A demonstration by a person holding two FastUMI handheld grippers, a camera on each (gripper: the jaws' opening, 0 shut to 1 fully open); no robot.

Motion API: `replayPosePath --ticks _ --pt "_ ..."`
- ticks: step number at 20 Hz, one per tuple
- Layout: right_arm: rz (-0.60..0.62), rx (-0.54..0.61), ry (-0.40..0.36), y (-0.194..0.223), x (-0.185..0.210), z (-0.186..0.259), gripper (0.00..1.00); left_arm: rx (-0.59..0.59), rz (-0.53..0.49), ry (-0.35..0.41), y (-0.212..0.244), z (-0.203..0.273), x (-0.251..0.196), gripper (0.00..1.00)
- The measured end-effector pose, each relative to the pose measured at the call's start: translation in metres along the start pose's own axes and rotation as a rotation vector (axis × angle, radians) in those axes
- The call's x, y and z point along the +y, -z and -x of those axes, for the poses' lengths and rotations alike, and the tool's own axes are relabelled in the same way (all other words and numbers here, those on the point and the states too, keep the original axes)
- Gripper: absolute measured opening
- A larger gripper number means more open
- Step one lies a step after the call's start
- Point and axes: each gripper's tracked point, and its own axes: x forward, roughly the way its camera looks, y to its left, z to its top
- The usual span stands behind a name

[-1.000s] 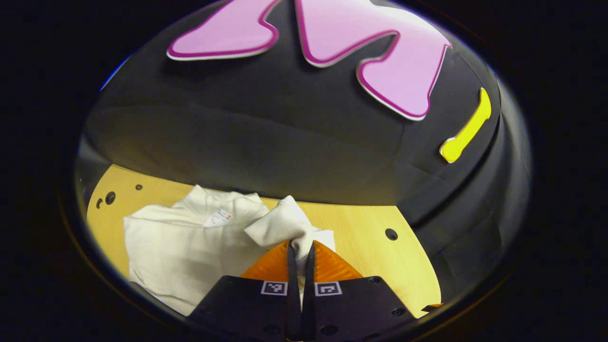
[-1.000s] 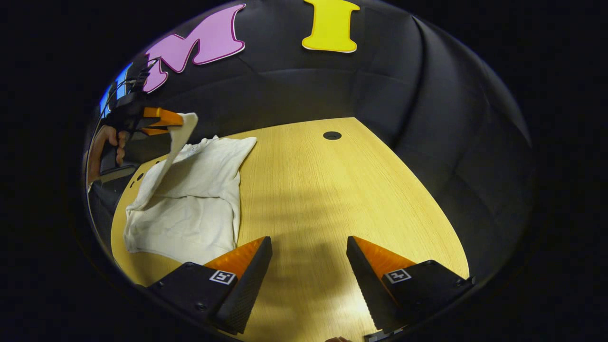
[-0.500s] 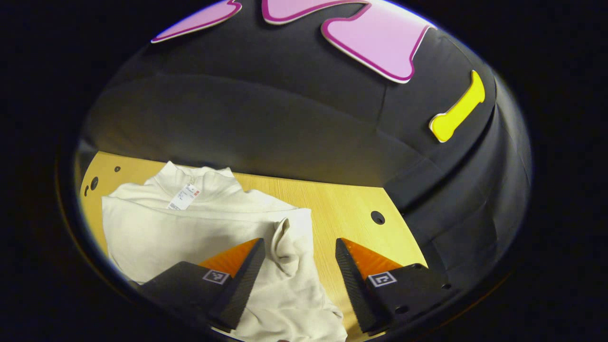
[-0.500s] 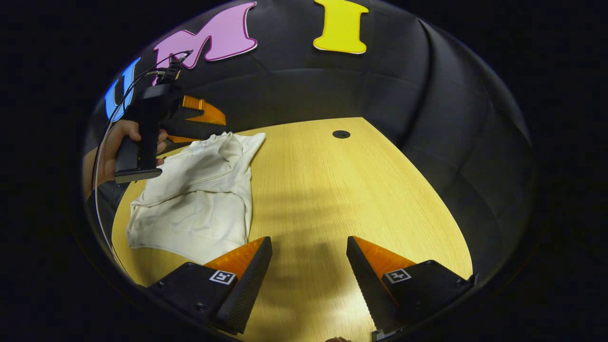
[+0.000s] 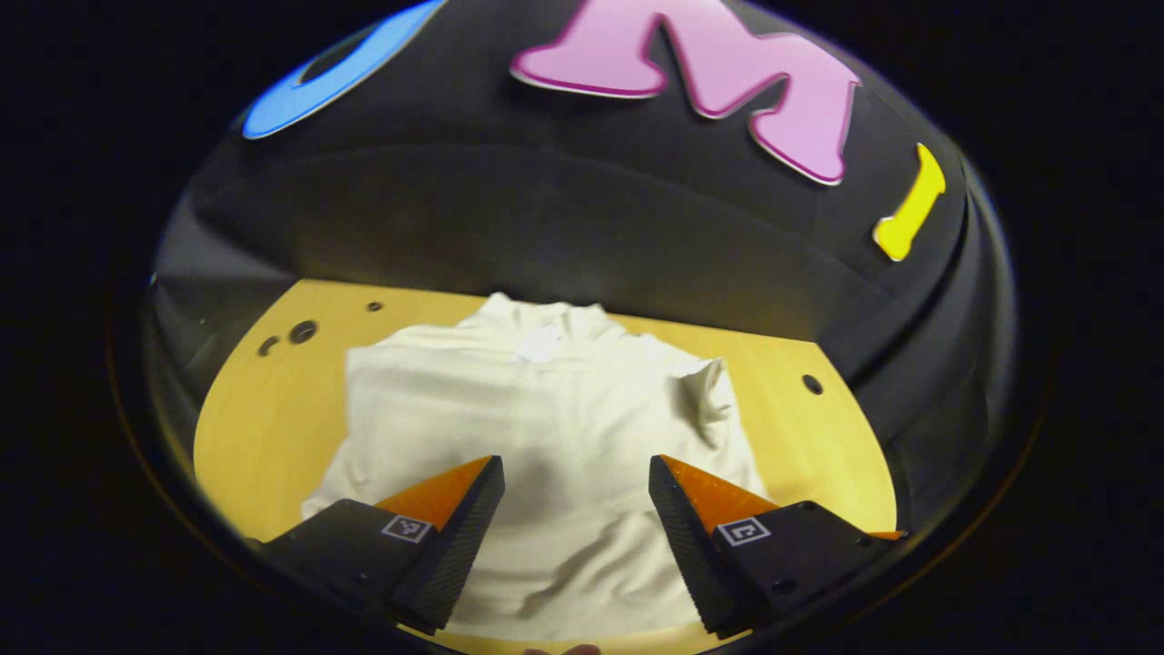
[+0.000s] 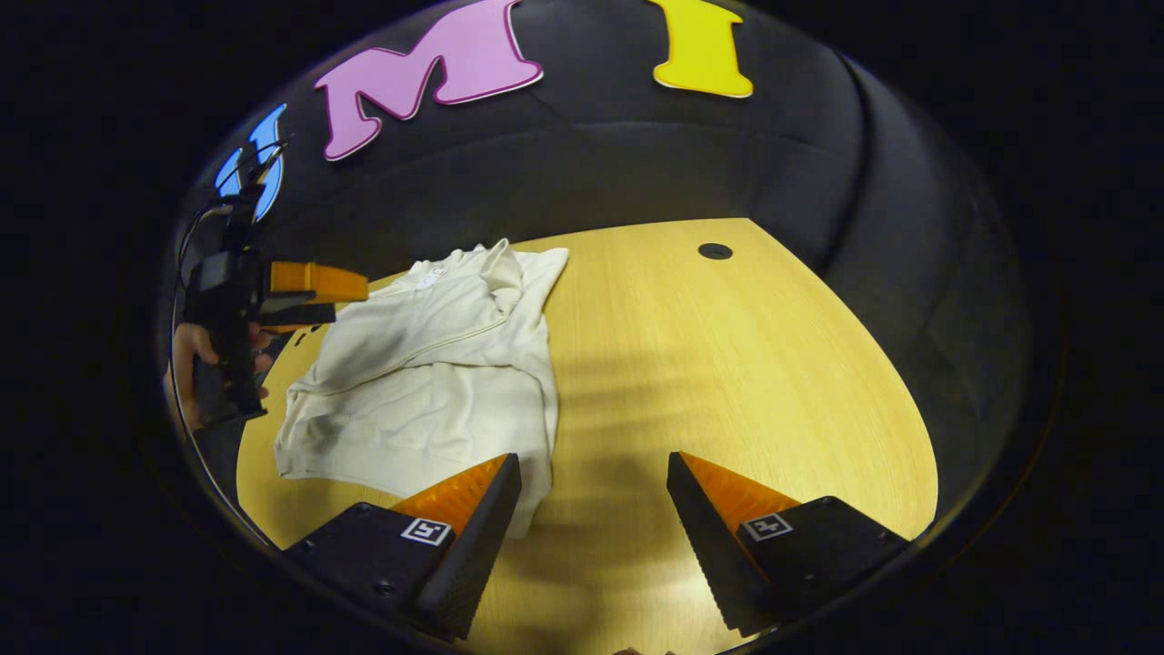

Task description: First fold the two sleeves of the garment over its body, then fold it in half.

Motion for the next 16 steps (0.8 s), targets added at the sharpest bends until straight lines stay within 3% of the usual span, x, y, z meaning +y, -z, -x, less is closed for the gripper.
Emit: replayPosePath --ticks 5,8,16 --pt "0.021 0.040 -0.059 0.006 0.038 -0.016 0.99 0.037 0.103 -0.172 0.052 0.044 0.115 0.98" --pt "0.029 0.072 -0.073 0.013 0.054 -0.029 0.99 0.072 0.163 -0.222 0.085 0.064 0.151 0.98" --pt "0.052 0.126 -0.018 0.032 0.062 -0.052 0.99 0.179 0.156 -0.245 0.146 0.074 0.174 0.98"
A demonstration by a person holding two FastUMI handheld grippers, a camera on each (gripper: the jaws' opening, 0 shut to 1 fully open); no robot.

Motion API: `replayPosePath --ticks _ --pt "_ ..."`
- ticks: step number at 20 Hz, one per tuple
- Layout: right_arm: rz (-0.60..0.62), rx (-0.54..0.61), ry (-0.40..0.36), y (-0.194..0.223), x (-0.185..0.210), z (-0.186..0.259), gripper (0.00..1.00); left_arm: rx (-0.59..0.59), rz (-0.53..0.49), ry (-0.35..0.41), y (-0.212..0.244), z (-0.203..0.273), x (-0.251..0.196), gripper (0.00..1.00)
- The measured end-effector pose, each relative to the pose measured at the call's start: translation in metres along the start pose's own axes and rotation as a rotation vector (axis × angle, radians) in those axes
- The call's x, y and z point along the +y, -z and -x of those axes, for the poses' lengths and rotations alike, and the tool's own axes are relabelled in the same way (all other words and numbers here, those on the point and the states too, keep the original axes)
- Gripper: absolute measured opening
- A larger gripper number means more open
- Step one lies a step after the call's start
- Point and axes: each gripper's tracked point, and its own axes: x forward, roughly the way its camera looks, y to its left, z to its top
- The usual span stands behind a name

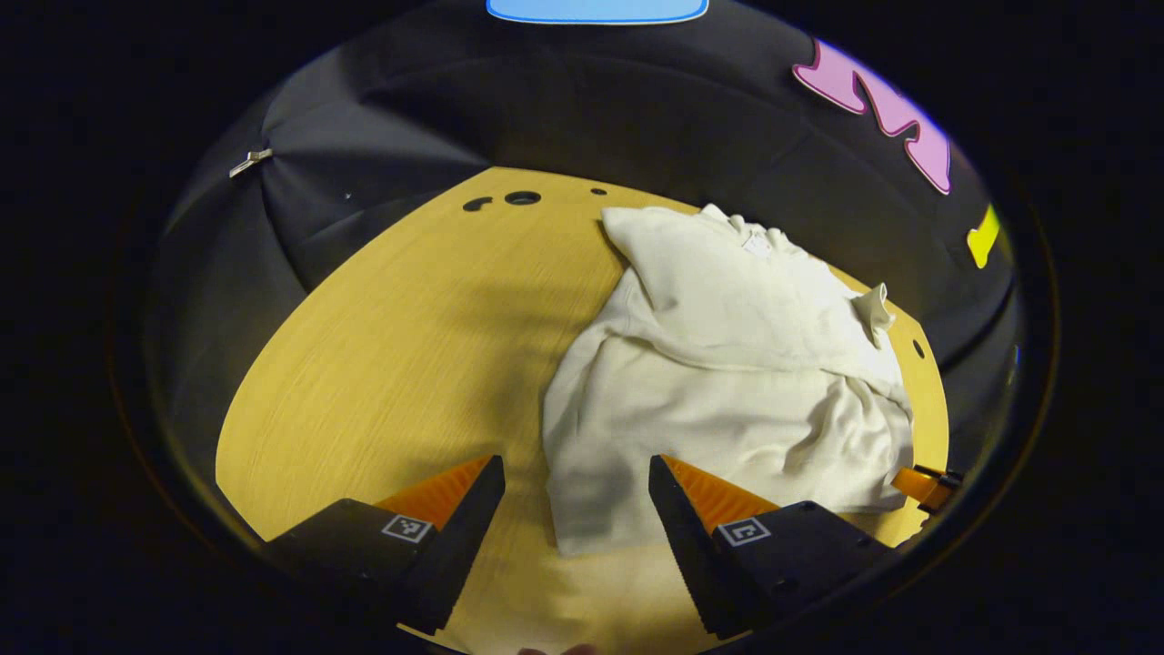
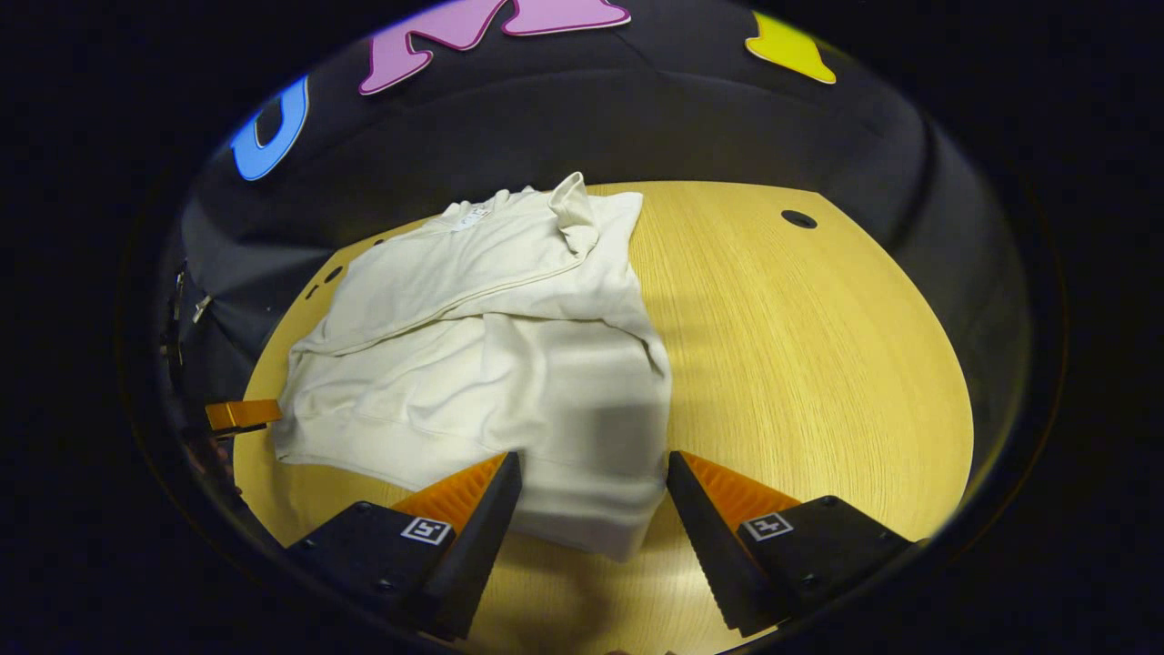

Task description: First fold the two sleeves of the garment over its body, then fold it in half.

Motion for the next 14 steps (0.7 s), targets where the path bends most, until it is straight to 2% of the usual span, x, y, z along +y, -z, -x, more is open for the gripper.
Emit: replayPosePath --ticks 5,6,8,11,12,13,14 --pt "-0.005 0.028 0.042 0.009 -0.004 -0.011 1.00 0.041 -0.069 0.002 0.016 -0.014 -0.014 0.98" --pt "-0.002 0.012 0.057 0.006 -0.005 -0.012 0.99 0.044 -0.097 -0.020 0.019 -0.017 -0.013 0.98" --pt "0.013 -0.003 0.077 0.004 -0.005 -0.014 0.99 0.028 -0.131 -0.014 0.016 -0.018 -0.020 1.00" --pt "0.035 -0.014 0.080 0.006 0.003 -0.015 0.98 0.016 -0.147 -0.004 0.016 -0.021 -0.025 0.94" --pt "0.038 -0.022 0.072 0.007 0.008 -0.016 0.94 0.012 -0.147 0.004 0.017 -0.020 -0.027 0.89" --pt "0.043 -0.032 0.064 0.006 0.013 -0.017 0.79 0.007 -0.157 0.012 0.016 -0.023 -0.030 0.85" --pt "0.049 -0.038 0.051 0.007 0.019 -0.019 0.71 -0.002 -0.169 0.027 0.016 -0.022 -0.036 0.77"
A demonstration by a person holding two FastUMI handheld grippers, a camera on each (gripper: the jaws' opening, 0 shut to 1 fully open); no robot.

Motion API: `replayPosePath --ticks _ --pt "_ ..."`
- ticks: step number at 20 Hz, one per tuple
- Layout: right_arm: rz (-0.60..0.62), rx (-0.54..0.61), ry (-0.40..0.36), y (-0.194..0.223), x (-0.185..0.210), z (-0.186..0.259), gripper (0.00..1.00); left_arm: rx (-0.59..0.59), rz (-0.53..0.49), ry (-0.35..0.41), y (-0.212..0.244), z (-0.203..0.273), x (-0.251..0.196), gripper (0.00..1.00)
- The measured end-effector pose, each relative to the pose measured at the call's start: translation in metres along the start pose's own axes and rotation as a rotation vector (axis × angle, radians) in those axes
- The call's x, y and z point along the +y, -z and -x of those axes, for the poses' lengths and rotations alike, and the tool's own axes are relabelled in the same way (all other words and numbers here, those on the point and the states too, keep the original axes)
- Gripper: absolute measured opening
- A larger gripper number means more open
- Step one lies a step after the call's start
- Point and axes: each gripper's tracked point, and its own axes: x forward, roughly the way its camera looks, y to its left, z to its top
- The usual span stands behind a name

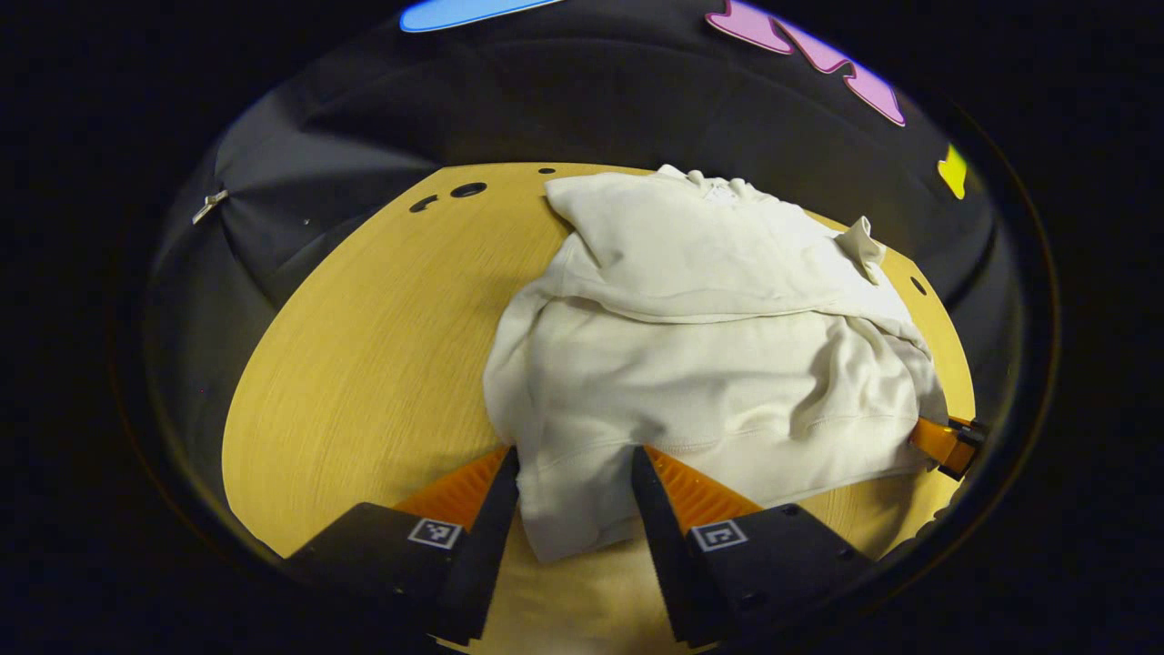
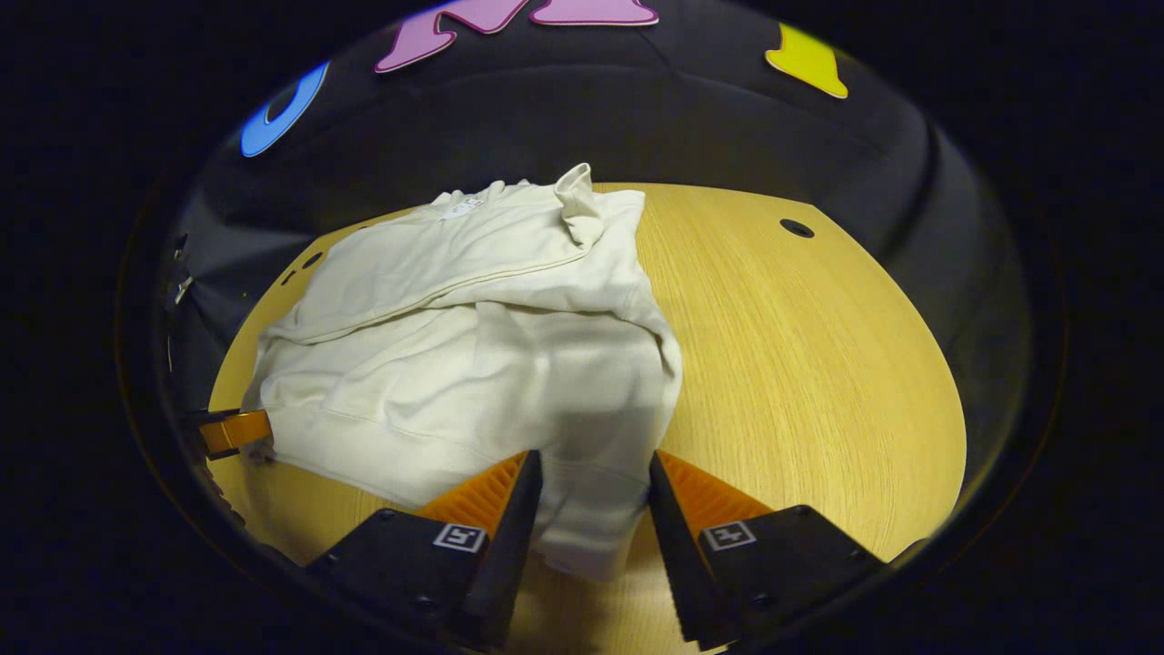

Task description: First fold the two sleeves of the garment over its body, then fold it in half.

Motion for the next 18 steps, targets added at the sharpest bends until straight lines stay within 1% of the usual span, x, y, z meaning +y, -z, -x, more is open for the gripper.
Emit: replayPosePath --ticks 1,2,3,4,5,6,7,8,9,10,13,14,15,18 --pt "0.005 -0.007 -0.015 0.000 0.005 0.000 0.55 -0.014 -0.010 0.018 -0.002 0.000 -0.005 0.71" --pt "0.004 -0.007 -0.023 0.000 0.007 -0.001 0.46 -0.031 -0.019 0.031 -0.002 -0.001 -0.011 0.58" --pt "-0.001 -0.004 -0.038 -0.001 0.010 -0.002 0.21 -0.046 -0.025 0.029 -0.003 -0.002 -0.014 0.36" --pt "-0.009 -0.002 -0.041 -0.001 0.010 -0.001 0.17 -0.059 -0.022 0.025 -0.005 -0.002 -0.016 0.26" --pt "-0.017 0.007 -0.044 -0.001 0.011 -0.002 0.18 -0.069 -0.006 0.031 -0.006 -0.002 -0.019 0.23" --pt "-0.021 0.007 -0.052 -0.003 0.011 -0.002 0.12 -0.082 0.011 0.043 -0.007 -0.003 -0.021 0.20" --pt "-0.022 0.009 -0.070 -0.003 0.012 0.002 0.10 -0.096 0.028 0.050 -0.009 -0.003 -0.021 0.17" --pt "-0.025 0.008 -0.083 -0.003 0.012 -0.003 0.09 -0.115 0.037 0.055 -0.010 -0.003 -0.021 0.11" --pt "-0.028 0.008 -0.100 -0.003 0.012 -0.001 0.06 -0.134 0.038 0.059 -0.012 -0.003 -0.023 0.09" --pt "-0.028 0.008 -0.114 -0.003 0.012 -0.001 0.06 -0.153 0.038 0.063 -0.012 -0.004 -0.023 0.07" --pt "-0.023 -0.004 -0.136 -0.007 0.011 -0.001 0.06 -0.198 0.061 0.083 -0.018 -0.002 -0.024 0.07" --pt "-0.029 -0.017 -0.144 -0.011 0.012 0.001 0.06 -0.220 0.076 0.090 -0.022 0.000 -0.024 0.12" --pt "-0.034 -0.033 -0.153 -0.018 0.012 0.002 0.06 -0.242 0.086 0.096 -0.028 0.002 -0.026 0.07" --pt "-0.049 -0.076 -0.181 -0.038 0.017 0.005 0.06 -0.310 0.127 0.122 -0.047 0.015 -0.029 0.06"
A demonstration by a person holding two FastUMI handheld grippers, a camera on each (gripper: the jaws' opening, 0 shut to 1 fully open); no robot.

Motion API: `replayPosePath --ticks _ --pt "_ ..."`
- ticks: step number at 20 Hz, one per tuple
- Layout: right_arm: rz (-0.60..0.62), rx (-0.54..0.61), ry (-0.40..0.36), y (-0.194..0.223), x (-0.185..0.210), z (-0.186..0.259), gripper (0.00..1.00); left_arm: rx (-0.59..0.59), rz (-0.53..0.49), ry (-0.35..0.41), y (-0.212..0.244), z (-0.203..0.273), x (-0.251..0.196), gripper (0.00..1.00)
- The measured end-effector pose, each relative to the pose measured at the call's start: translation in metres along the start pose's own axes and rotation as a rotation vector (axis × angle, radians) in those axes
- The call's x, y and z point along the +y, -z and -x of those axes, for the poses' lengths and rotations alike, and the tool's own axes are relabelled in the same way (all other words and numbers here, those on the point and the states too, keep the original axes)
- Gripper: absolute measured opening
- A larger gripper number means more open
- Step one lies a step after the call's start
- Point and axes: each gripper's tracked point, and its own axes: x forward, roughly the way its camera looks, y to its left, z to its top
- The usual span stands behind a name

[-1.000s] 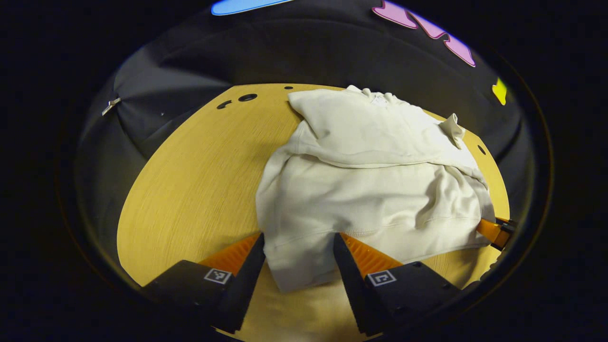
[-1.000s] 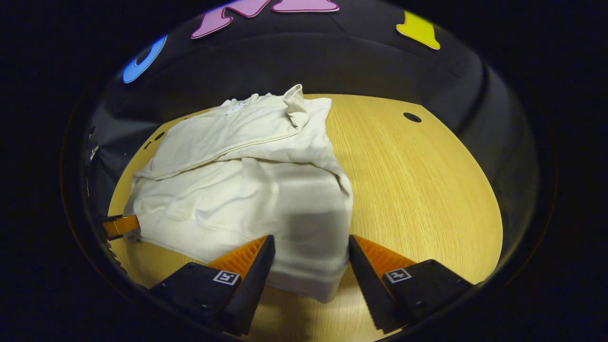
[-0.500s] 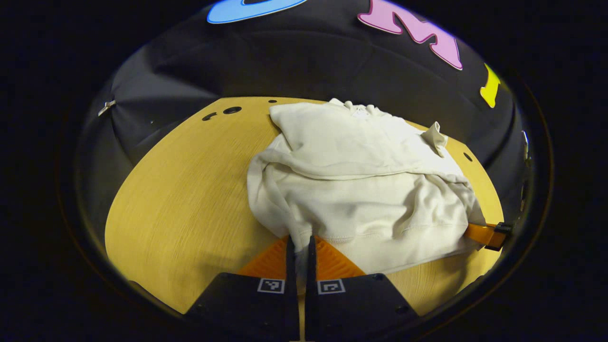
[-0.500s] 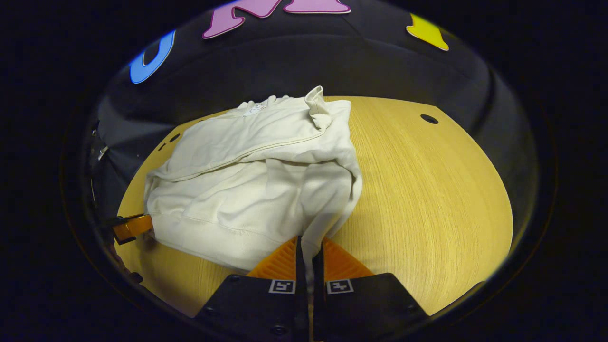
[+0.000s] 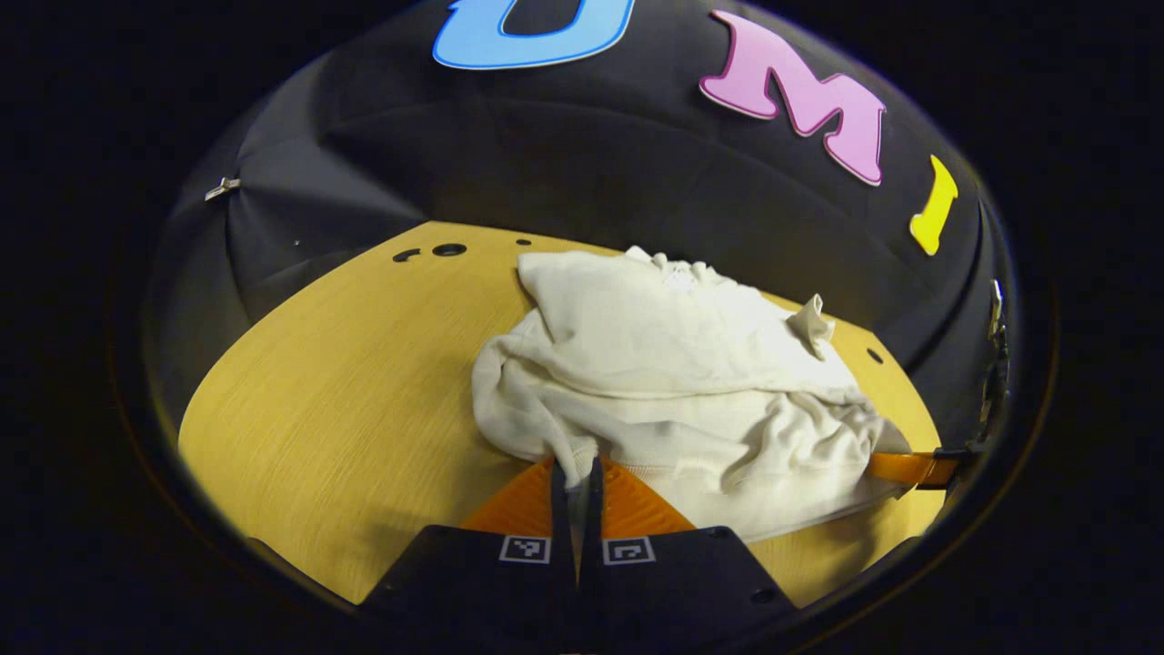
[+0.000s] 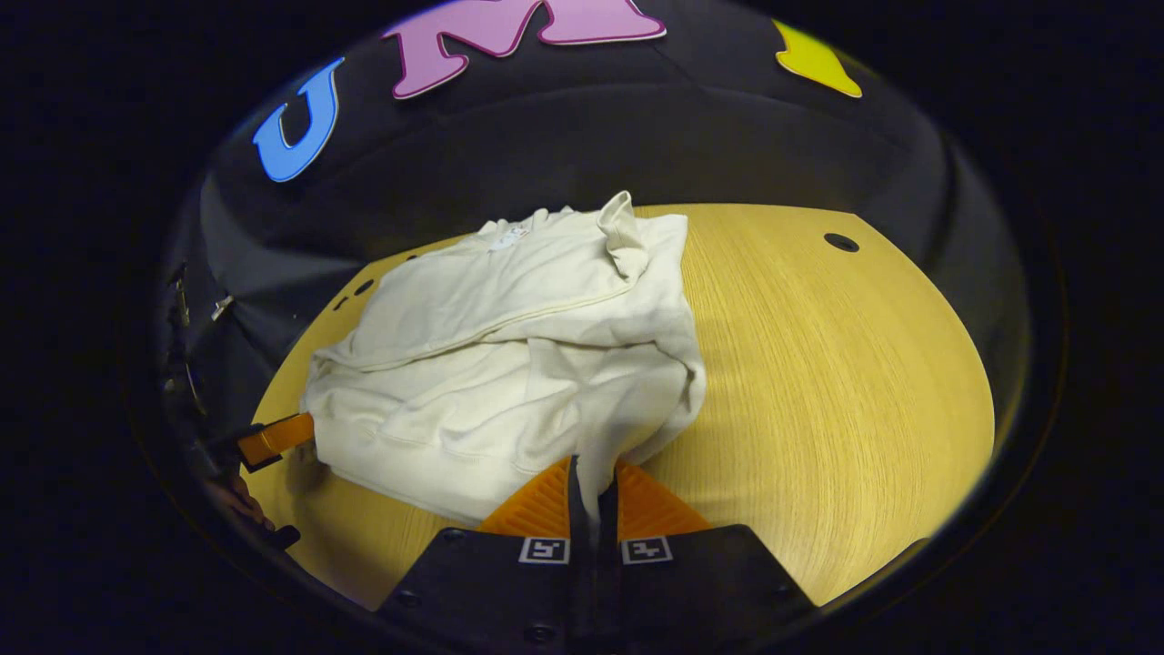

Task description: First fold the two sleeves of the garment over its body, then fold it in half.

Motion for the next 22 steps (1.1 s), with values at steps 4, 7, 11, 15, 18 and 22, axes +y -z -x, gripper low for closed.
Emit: replayPosePath --ticks 4,7,11,15,18,22 --pt "0.033 -0.059 -0.063 -0.036 0.016 -0.011 0.06 -0.113 0.046 0.031 -0.047 0.000 -0.012 0.06" --pt "0.079 -0.147 -0.078 -0.078 0.022 -0.023 0.06 -0.201 0.073 0.051 -0.086 -0.009 -0.020 0.06" --pt "0.026 -0.247 -0.085 -0.125 0.025 -0.040 0.06 -0.252 0.090 0.071 -0.114 -0.032 -0.025 0.06" --pt "-0.006 -0.345 -0.067 -0.167 0.020 -0.061 0.06 -0.328 0.090 0.098 -0.149 -0.054 -0.034 0.06" --pt "-0.008 -0.409 -0.057 -0.199 0.021 -0.078 0.06 -0.385 0.078 0.120 -0.179 -0.074 -0.042 0.06" --pt "-0.031 -0.468 -0.027 -0.230 0.017 -0.103 0.06 -0.418 0.056 0.129 -0.208 -0.112 -0.046 0.06"
